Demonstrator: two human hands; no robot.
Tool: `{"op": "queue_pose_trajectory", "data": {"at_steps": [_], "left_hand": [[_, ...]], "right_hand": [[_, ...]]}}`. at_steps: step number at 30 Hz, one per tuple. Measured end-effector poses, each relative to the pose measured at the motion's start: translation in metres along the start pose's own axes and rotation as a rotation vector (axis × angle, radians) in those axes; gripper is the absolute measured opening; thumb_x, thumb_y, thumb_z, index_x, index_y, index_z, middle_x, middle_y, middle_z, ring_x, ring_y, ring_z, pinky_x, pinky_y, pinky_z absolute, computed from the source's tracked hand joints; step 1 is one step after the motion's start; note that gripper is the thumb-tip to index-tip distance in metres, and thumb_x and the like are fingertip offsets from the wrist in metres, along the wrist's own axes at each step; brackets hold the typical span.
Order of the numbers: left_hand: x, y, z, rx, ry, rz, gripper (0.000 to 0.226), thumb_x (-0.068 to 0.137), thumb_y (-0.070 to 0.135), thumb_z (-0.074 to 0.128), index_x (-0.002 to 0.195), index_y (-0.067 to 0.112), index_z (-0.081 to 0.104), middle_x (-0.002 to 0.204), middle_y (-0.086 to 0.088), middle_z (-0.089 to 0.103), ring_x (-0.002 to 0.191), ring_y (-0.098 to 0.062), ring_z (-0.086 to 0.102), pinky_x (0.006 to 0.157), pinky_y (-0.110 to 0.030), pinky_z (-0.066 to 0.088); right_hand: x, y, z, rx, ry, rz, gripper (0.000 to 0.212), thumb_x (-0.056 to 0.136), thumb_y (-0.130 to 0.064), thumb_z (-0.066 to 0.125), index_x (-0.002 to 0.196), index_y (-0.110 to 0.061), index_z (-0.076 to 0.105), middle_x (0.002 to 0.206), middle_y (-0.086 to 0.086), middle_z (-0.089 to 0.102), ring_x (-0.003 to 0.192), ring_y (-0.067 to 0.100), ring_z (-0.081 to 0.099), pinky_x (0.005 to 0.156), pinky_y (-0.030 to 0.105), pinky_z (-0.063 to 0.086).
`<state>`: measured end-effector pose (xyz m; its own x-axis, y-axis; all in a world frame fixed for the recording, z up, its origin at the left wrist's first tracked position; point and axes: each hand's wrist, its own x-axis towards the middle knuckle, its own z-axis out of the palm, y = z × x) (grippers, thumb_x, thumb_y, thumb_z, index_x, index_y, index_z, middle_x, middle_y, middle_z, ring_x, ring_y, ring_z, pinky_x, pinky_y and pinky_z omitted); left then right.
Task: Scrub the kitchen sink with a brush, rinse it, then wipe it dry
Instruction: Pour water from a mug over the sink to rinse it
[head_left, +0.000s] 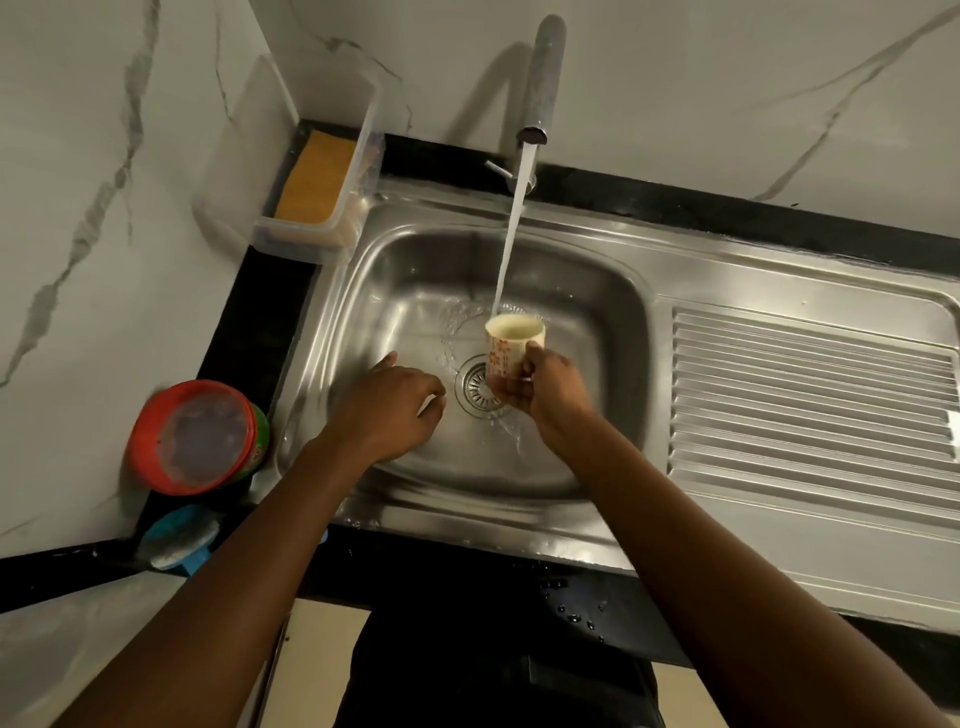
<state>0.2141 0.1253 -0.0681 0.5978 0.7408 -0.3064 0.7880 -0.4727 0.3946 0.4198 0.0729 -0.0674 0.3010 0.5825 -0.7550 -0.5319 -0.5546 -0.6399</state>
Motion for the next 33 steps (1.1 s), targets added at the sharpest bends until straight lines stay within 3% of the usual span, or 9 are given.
{"op": "queue_pose_trajectory", "data": {"at_steps": [2,6,9,14,17,23,28,31,33], "left_hand": [[-0.003,0.001,-0.006,0.013,0.029,-0.014,0.031,0.105,0.035,0.051,0.125,0.024,0.073,0.124,0.003,0.075,0.12,-0.02,0.064,0.126,-0.032,0.017],[-0.008,-0.001,-0.01,0.005,0.043,-0.052,0.033,0.106,0.036,0.051,0.129,0.024,0.071,0.127,0.001,0.073,0.13,-0.025,0.059,0.125,-0.031,0.019],[-0.013,0.001,-0.012,-0.004,0.042,-0.058,0.033,0.106,0.035,0.051,0.129,0.022,0.071,0.127,0.0,0.074,0.13,-0.026,0.059,0.123,-0.032,0.025],[-0.02,0.005,-0.014,-0.015,0.053,-0.076,0.031,0.103,0.039,0.054,0.125,0.027,0.072,0.115,0.004,0.075,0.105,-0.021,0.068,0.089,-0.036,0.053],[-0.022,0.006,-0.013,-0.029,0.045,-0.084,0.029,0.103,0.04,0.055,0.123,0.028,0.073,0.112,0.004,0.075,0.097,-0.021,0.069,0.084,-0.037,0.056],[-0.026,0.012,-0.006,-0.027,0.013,-0.062,0.029,0.103,0.04,0.054,0.123,0.029,0.072,0.116,0.007,0.075,0.099,-0.021,0.068,0.084,-0.035,0.052],[-0.031,0.023,0.008,-0.043,-0.068,-0.011,0.031,0.102,0.043,0.053,0.123,0.03,0.072,0.12,0.008,0.074,0.106,-0.019,0.067,0.089,-0.037,0.054],[-0.036,0.042,0.021,-0.082,-0.169,0.064,0.039,0.099,0.047,0.053,0.131,0.031,0.07,0.133,0.006,0.07,0.123,-0.019,0.063,0.1,-0.038,0.051],[-0.039,0.059,0.034,-0.077,-0.222,0.116,0.041,0.099,0.049,0.051,0.134,0.032,0.066,0.137,0.007,0.067,0.127,-0.018,0.06,0.103,-0.038,0.05]], "right_hand": [[0.003,-0.014,0.005,-0.095,-0.066,-0.1,0.023,0.112,-0.024,0.042,0.106,-0.008,0.057,0.105,0.02,0.074,0.09,0.032,0.078,0.091,0.047,0.063],[0.003,-0.039,0.007,-0.126,-0.164,-0.222,0.03,0.112,-0.023,0.043,0.089,-0.007,0.054,0.067,0.001,0.064,0.067,0.018,0.072,0.101,0.054,0.057],[-0.002,-0.048,0.005,-0.108,-0.203,-0.269,0.037,0.112,-0.022,0.041,0.077,-0.012,0.05,0.066,0.002,0.057,0.066,0.017,0.071,0.1,0.05,0.058],[-0.004,-0.058,0.002,-0.04,-0.235,-0.288,0.042,0.112,-0.023,0.04,0.073,-0.013,0.051,0.071,0.005,0.055,0.075,0.024,0.069,0.092,0.038,0.06],[-0.006,-0.064,-0.001,-0.035,-0.228,-0.29,0.042,0.112,-0.025,0.042,0.073,-0.014,0.055,0.071,0.005,0.058,0.078,0.024,0.071,0.094,0.038,0.06],[-0.014,-0.077,-0.018,-0.115,-0.255,-0.311,0.043,0.111,-0.023,0.041,0.07,-0.014,0.05,0.069,0.004,0.055,0.071,0.02,0.07,0.105,0.046,0.056],[-0.026,-0.081,-0.054,-0.272,-0.316,-0.359,0.042,0.109,-0.019,0.045,0.068,-0.012,0.048,0.067,0.007,0.051,0.066,0.022,0.068,0.088,0.039,0.059],[-0.034,-0.085,-0.084,-0.464,-0.313,-0.409,0.04,0.104,-0.018,0.058,0.07,0.002,0.057,0.061,0.015,0.056,0.062,0.027,0.067,0.08,0.041,0.059],[-0.042,-0.093,-0.101,-0.657,-0.289,-0.442,0.046,0.101,-0.022,0.067,0.071,0.012,0.063,0.062,0.024,0.065,0.06,0.028,0.068,0.076,0.036,0.058]]}}
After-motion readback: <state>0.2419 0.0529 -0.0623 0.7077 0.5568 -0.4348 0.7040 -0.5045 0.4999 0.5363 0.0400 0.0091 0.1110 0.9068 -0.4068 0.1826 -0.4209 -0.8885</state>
